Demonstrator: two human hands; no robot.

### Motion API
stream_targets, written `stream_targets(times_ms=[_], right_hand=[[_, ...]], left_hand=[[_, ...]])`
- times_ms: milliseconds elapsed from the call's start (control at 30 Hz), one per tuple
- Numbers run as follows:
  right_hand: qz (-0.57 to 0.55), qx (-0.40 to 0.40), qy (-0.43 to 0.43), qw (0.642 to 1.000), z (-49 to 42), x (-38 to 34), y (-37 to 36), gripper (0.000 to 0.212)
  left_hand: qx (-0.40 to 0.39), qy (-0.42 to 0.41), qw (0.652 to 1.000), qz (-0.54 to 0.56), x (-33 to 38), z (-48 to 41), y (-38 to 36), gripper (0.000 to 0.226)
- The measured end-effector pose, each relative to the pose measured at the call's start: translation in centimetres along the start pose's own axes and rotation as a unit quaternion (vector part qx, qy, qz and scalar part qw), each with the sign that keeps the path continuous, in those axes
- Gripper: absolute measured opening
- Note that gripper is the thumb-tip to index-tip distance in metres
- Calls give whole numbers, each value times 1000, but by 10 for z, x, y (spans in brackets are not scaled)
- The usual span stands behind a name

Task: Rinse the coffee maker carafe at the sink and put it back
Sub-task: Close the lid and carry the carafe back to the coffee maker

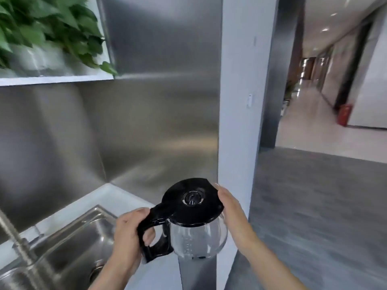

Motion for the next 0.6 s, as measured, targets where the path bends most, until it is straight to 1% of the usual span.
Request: stream_targets(times_ms=[33,133,167,200,267,300,367,467,500,600], right_hand=[[7,26,9,1000,2,-8,27,37],[-1,112,43,993,8,-35,114,58],[-1,141,50,989,10,-43,143,60],[-2,162,56,985,13,-52,167,57],[6,191,76,979,14,-65,216,39],[8,207,82,975,13,-71,242,36],[19,243,85,966,11,-79,287,35],[29,292,100,951,2,-86,354,36],[32,303,108,946,-3,-89,374,39],[23,322,116,939,-23,-100,429,47]], left_hand=[[-19,6,1000,7,-6,-8,-28,42],[-98,18,995,18,-22,-30,-121,35],[-124,20,992,11,-28,-37,-153,35],[-144,22,989,-5,-32,-42,-181,34],[-177,28,984,-17,-42,-53,-237,30],[-195,33,980,-13,-46,-58,-267,30],[-221,41,974,-6,-57,-68,-316,35],[-267,41,963,13,-74,-90,-390,33],[-280,37,959,19,-79,-98,-414,35],[-312,30,949,24,-95,-120,-482,55]])
Point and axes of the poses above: each hand's wrist, its own z-axis away from the middle knuckle, its own y-axis out of the back of the hand, x = y × z, the point moved 10 cm from there along -z, towards the middle knuckle, and after that the axes turned 11 degrees about -z, right-handed, at the moved point
